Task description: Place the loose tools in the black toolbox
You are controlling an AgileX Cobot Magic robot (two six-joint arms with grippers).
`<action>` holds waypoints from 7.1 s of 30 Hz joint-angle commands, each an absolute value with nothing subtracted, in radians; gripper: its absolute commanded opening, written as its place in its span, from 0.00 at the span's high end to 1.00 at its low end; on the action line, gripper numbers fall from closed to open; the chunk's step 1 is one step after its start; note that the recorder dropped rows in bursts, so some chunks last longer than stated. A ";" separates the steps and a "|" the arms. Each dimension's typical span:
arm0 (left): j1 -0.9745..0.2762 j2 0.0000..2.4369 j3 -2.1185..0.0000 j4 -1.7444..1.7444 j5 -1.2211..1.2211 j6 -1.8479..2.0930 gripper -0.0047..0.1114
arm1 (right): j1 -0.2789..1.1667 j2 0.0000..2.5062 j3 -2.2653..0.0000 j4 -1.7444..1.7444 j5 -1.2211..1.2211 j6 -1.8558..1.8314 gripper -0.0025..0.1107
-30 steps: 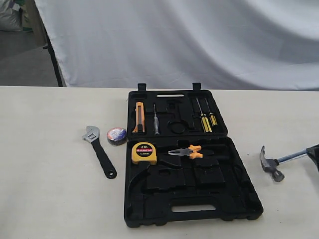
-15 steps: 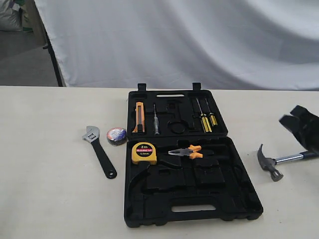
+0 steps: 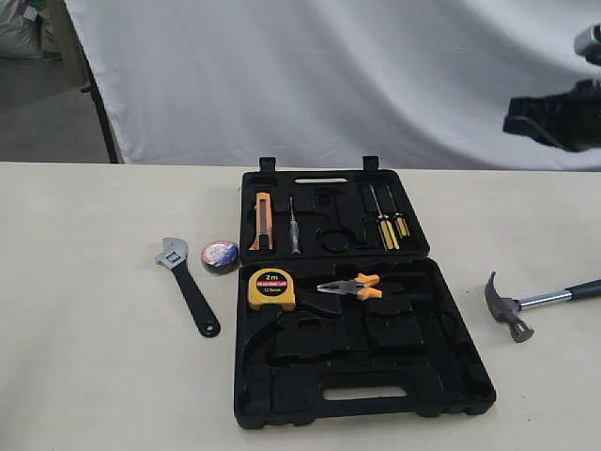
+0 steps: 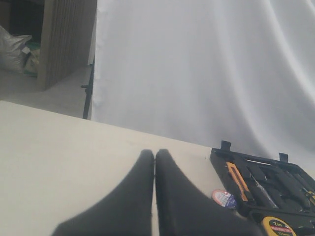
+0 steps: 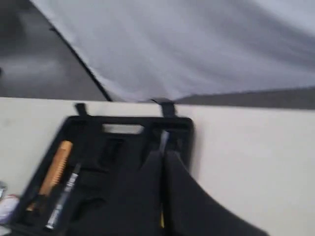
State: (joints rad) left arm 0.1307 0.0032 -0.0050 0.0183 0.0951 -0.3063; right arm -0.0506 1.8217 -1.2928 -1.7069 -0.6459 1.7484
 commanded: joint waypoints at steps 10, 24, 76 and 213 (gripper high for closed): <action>0.156 0.000 -0.008 0.023 0.088 -0.311 0.95 | -0.144 1.738 -1.286 -1.744 -0.119 1.596 0.98; 0.156 0.000 -0.008 0.023 0.088 -0.311 0.95 | -0.123 1.718 -1.185 -0.559 0.484 -0.236 0.98; 0.156 0.000 -0.008 0.023 0.088 -0.311 0.95 | 0.217 2.110 -1.325 0.106 0.682 -1.531 0.65; 0.156 0.000 -0.008 0.023 0.088 -0.311 0.95 | 0.821 2.028 -1.395 0.246 0.813 -1.014 0.47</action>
